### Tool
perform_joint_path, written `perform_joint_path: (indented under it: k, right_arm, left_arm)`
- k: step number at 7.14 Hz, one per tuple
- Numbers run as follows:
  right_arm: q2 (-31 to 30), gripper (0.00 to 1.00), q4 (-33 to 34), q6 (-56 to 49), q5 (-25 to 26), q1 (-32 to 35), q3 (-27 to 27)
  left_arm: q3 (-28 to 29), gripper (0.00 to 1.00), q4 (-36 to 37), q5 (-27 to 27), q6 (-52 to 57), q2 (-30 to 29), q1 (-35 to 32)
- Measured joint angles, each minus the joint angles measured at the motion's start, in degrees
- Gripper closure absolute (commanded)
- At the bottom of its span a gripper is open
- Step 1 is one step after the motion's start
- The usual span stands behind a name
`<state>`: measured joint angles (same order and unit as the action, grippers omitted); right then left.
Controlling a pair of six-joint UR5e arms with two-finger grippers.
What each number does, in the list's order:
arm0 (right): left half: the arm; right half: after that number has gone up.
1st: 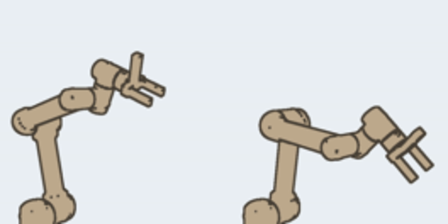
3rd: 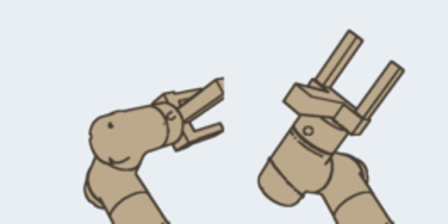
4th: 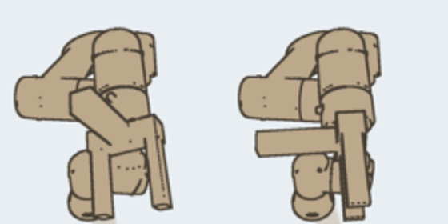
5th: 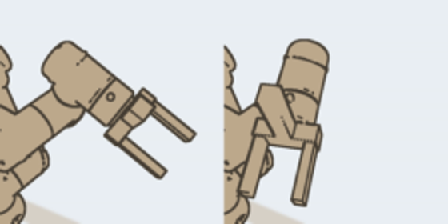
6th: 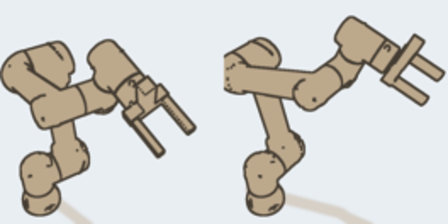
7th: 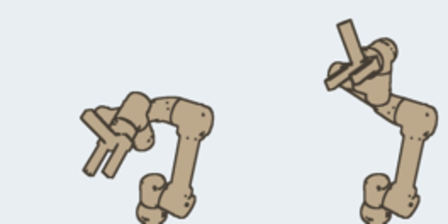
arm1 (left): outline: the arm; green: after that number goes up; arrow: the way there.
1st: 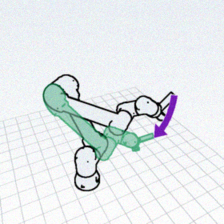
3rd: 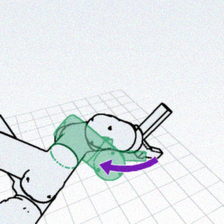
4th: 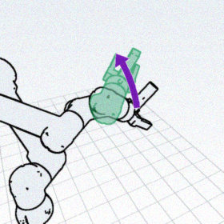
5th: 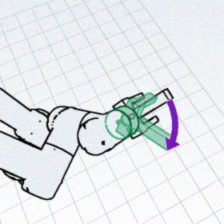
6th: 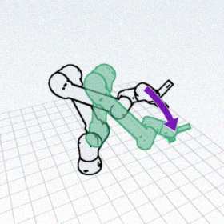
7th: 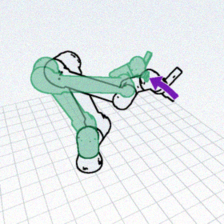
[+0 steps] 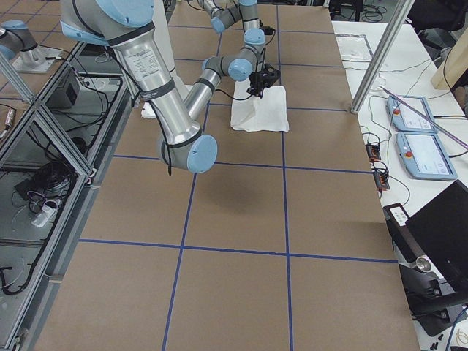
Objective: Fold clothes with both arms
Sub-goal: 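Lift the near end with both grippers and fold it over away from the robot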
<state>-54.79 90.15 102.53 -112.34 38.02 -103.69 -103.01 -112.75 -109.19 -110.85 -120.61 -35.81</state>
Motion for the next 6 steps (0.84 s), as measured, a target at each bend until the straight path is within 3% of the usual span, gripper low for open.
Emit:
perform_joint_path:
  k: [3,6]
  right_arm:
    - [2.1,1.00,-11.3,0.3,0.1,0.9,11.6]
    - [2.5,1.00,-12.4,0.3,-0.1,1.4,13.9]
  left_arm:
    - [6.8,1.00,-4.1,0.2,0.0,-2.1,-1.5]
    - [12.4,1.00,-8.3,0.4,-0.3,-3.2,-2.0]
